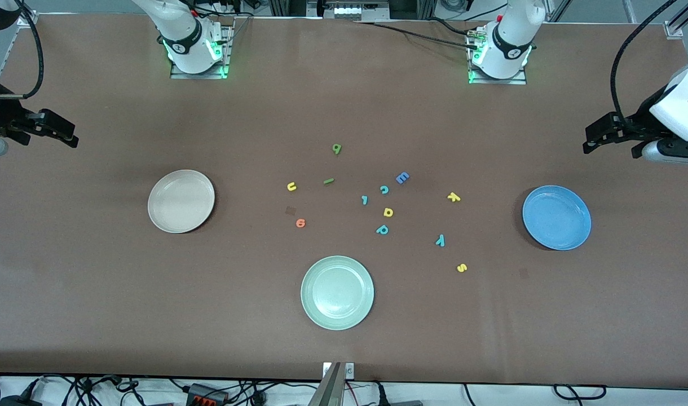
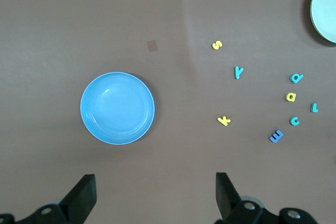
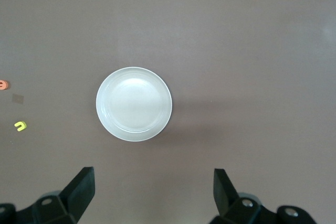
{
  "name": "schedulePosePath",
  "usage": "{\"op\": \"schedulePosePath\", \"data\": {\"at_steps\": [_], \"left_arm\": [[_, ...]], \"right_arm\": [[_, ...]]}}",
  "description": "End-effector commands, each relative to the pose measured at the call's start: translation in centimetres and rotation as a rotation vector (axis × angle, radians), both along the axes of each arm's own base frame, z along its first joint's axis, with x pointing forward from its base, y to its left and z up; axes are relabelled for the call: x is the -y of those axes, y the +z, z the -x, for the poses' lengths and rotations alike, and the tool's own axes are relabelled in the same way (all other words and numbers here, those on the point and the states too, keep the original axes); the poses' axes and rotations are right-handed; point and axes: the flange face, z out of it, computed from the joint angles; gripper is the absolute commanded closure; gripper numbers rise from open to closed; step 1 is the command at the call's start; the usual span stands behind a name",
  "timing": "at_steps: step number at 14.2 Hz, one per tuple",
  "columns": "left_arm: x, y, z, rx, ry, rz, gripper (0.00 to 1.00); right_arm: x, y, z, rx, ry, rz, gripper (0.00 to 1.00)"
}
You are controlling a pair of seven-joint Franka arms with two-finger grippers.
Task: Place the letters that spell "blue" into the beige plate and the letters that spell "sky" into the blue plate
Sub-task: 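Move the right gripper from rest toward the scattered letters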
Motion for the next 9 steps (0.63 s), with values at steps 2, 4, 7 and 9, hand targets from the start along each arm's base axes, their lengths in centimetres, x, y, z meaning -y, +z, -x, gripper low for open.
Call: {"op": "schedulePosePath", "data": {"at_steps": [2, 4, 7, 9], "left_arm": [[-0.17, 0.58, -0.3, 0.001, -0.012, 0.0, 0.0], [-0.17, 0.58, -0.3, 0.0, -0.01, 0.0, 0.0], [0.0, 0.58, -0.29, 0.0, -0.013, 0.0, 0.0], [-0.08, 0.58, -0.29, 0.0, -0.01, 0.0, 0.0]], "right_arm": [[0.12, 0.29, 0.84, -0.012, 0.014, 0.01, 0.0], [0.14, 0.1, 0.8, -0.018, 0.014, 0.011, 0.0], [-0.02, -0.08, 0.73, -0.023, 0.017, 0.011, 0.0], [-0.02, 0.06, 0.78, -0.021, 0.017, 0.011, 0.0]]}}
